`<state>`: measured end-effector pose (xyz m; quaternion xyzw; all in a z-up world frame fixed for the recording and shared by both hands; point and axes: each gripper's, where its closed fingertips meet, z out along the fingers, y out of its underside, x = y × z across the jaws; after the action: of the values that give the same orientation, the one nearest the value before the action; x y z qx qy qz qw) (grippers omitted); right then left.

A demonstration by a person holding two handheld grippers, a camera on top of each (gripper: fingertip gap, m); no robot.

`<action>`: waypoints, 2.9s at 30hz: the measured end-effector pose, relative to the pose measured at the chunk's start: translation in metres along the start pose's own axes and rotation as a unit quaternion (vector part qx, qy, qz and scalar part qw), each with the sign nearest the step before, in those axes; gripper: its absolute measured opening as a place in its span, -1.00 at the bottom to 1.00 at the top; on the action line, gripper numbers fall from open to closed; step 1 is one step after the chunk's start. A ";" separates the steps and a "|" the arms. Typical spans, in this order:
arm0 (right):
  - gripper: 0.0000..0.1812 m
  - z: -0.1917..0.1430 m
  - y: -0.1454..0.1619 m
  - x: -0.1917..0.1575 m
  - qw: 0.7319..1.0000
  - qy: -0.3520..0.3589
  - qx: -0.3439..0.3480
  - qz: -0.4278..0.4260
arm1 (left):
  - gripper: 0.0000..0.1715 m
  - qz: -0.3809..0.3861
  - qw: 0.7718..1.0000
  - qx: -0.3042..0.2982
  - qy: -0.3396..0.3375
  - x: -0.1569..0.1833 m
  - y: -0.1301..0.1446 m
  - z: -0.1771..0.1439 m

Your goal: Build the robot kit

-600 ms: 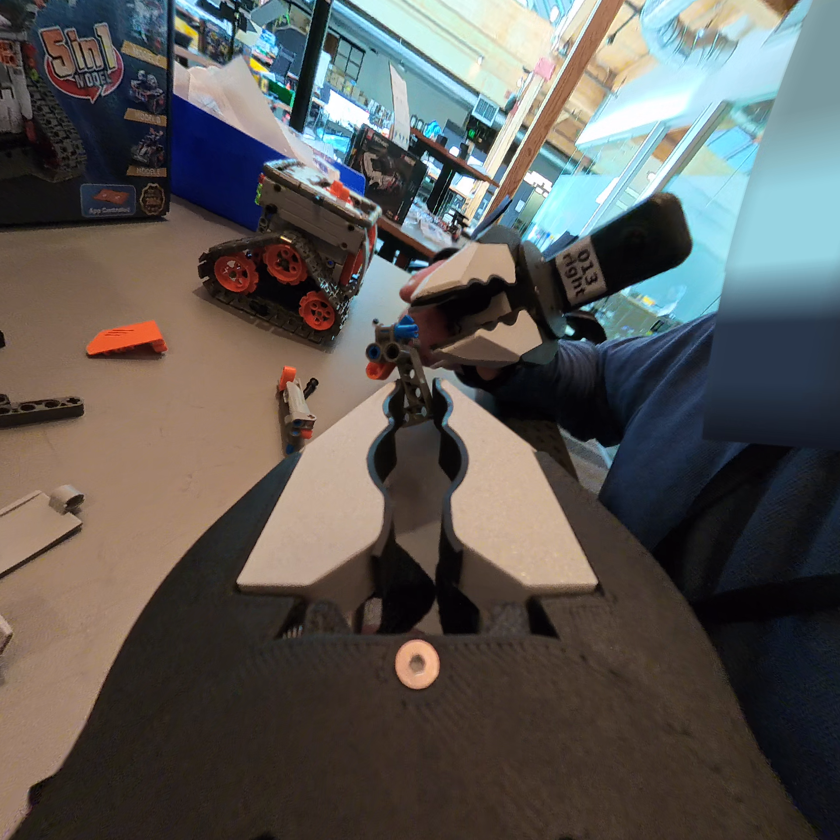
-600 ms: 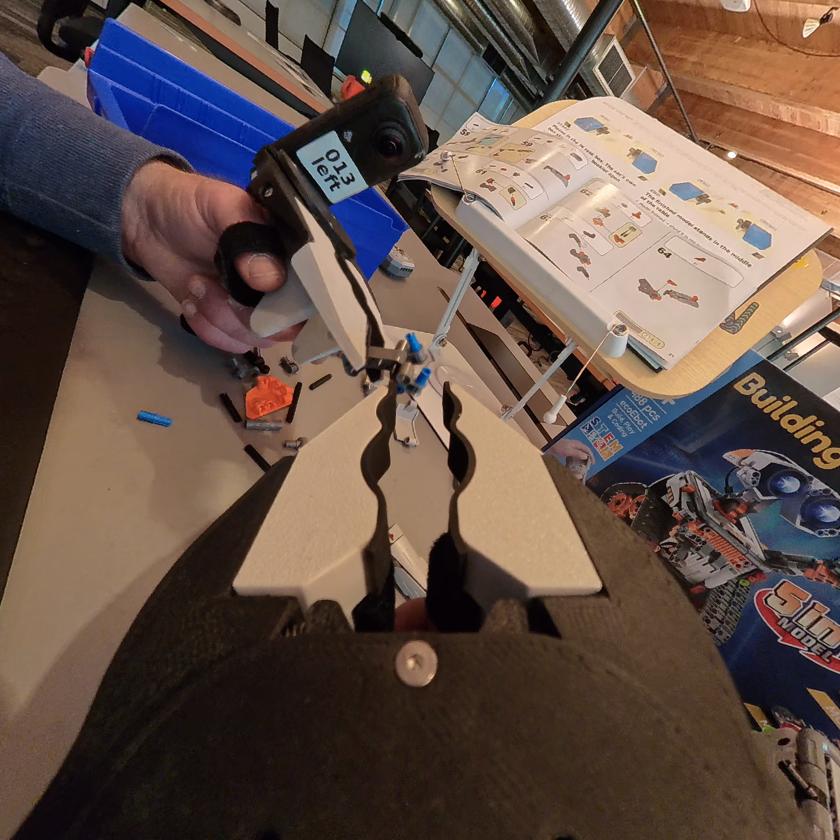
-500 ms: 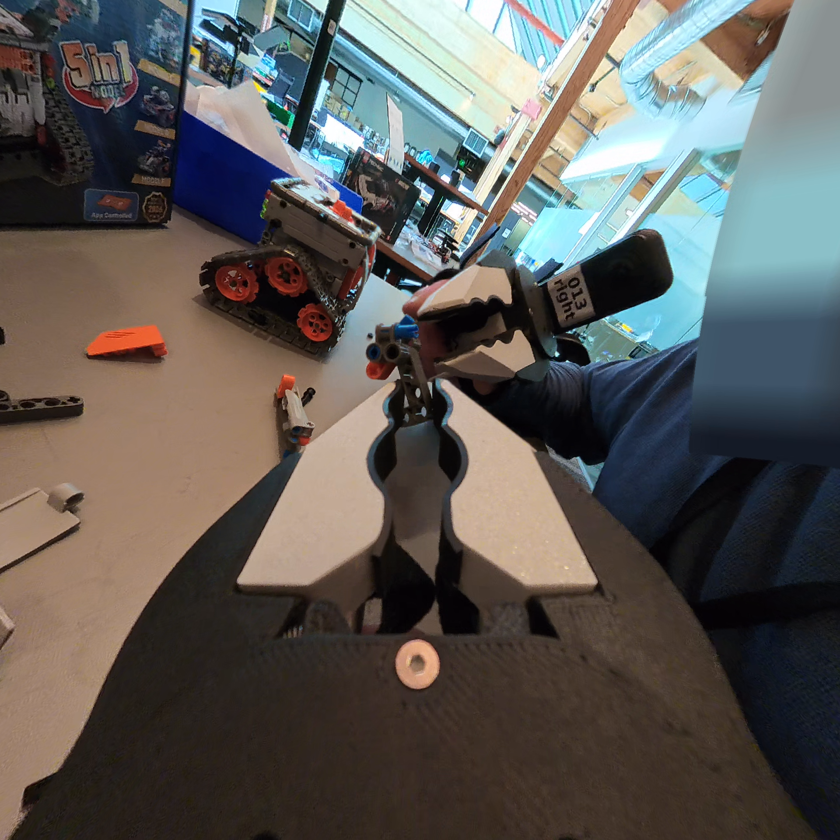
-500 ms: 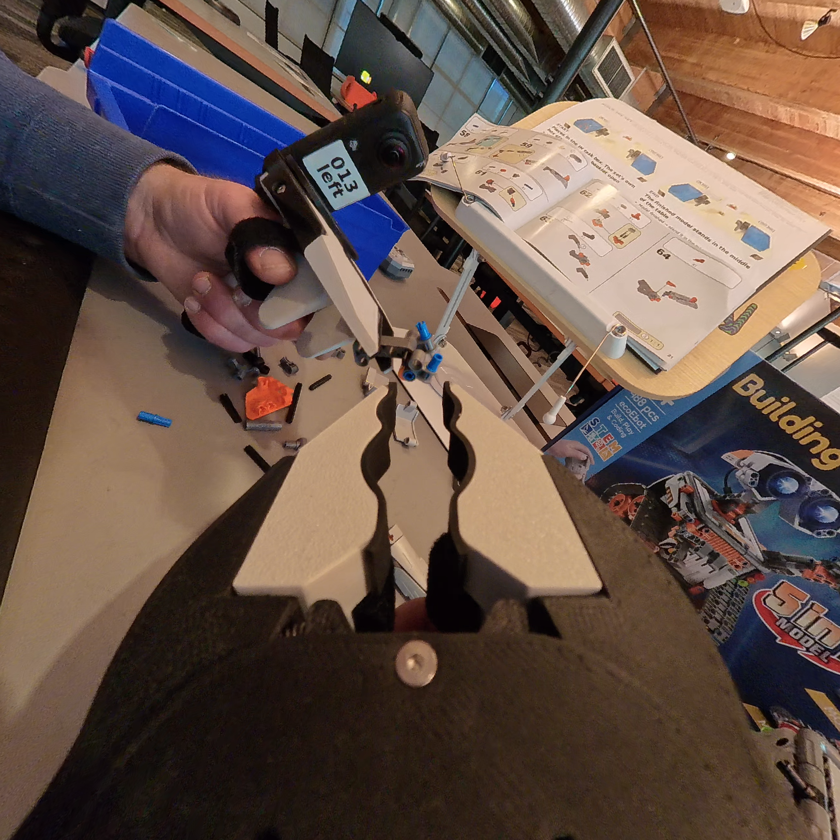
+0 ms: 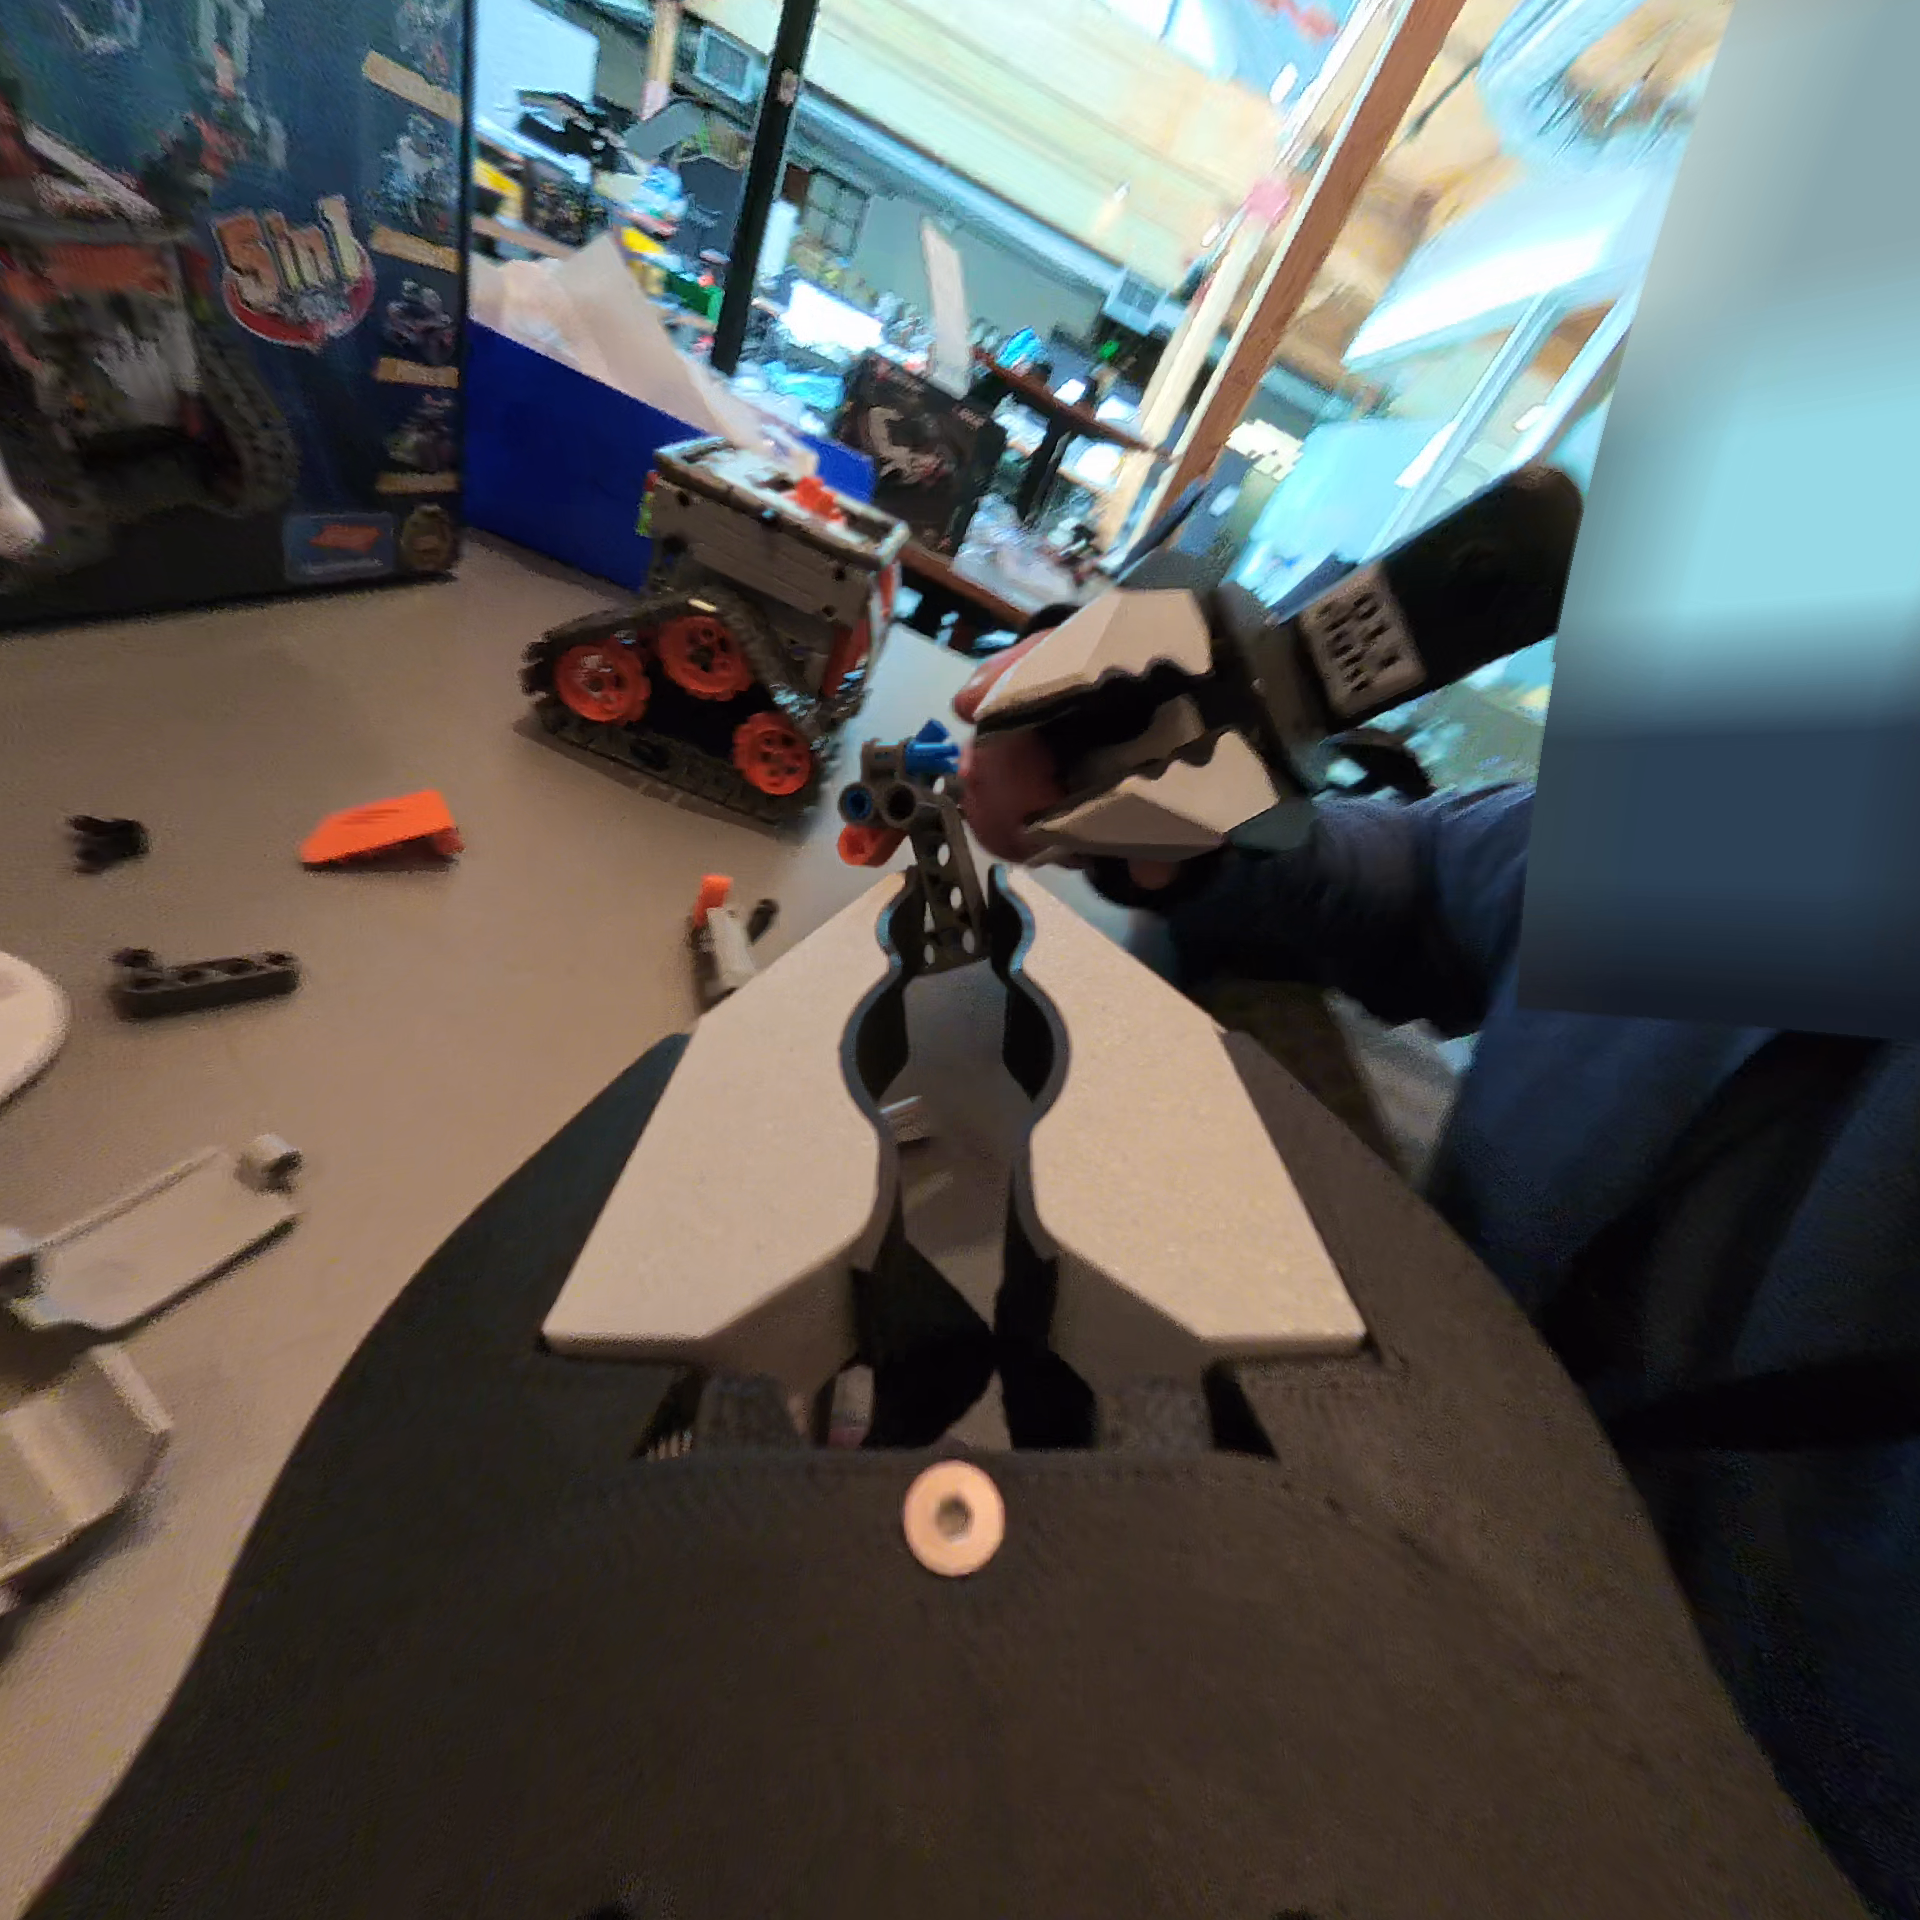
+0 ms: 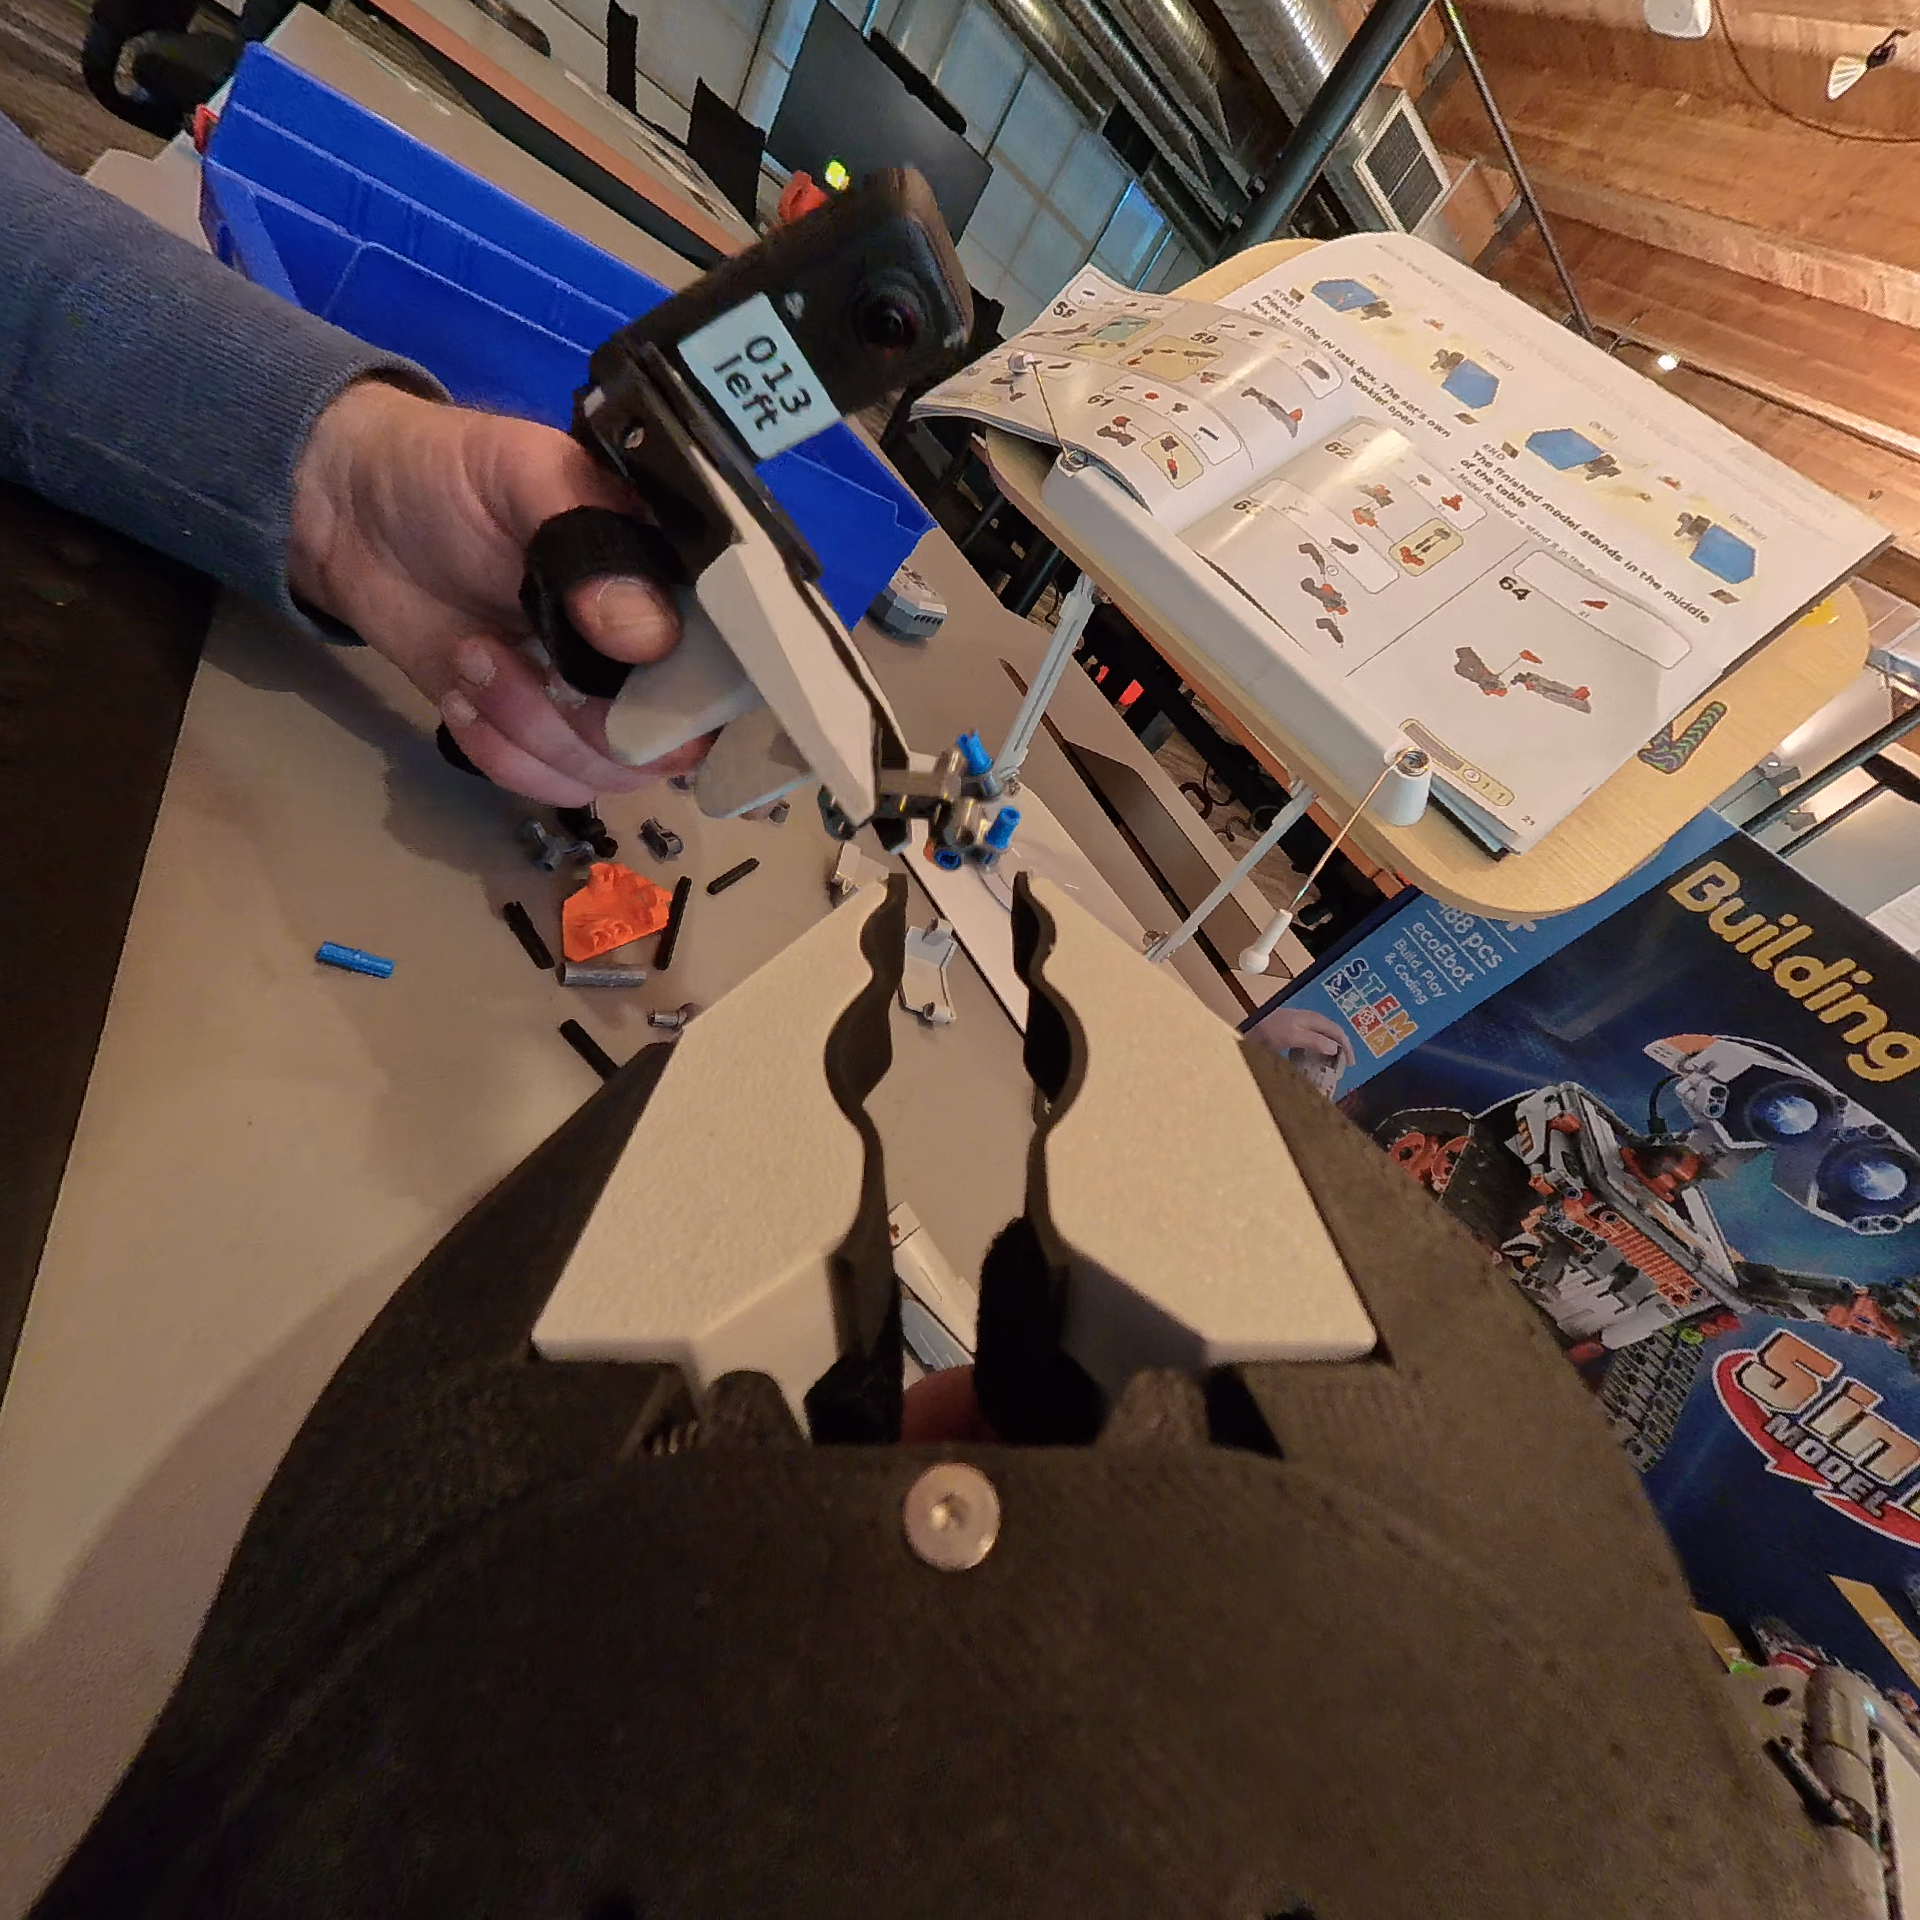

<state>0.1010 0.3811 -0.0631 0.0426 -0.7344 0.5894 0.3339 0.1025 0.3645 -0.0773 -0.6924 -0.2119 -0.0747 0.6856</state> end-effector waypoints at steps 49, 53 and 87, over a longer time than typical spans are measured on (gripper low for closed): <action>-0.79 0.004 0.012 -0.003 0.999 -0.016 -0.023 0.019 | -0.90 0.231 0.964 -0.084 -0.098 -0.002 0.020 0.011; -0.79 0.004 0.012 -0.003 0.999 -0.016 -0.023 0.020 | -0.90 0.228 0.965 -0.083 -0.097 -0.002 0.020 0.011; -0.79 0.004 0.015 0.001 0.999 -0.009 -0.028 0.025 | -0.90 0.226 0.964 -0.077 -0.118 -0.008 0.014 0.007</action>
<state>0.0916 0.3822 -0.0759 0.0199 -0.7543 0.5767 0.3132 0.0993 0.3705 -0.0940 -0.7766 -0.1228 0.1484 0.5998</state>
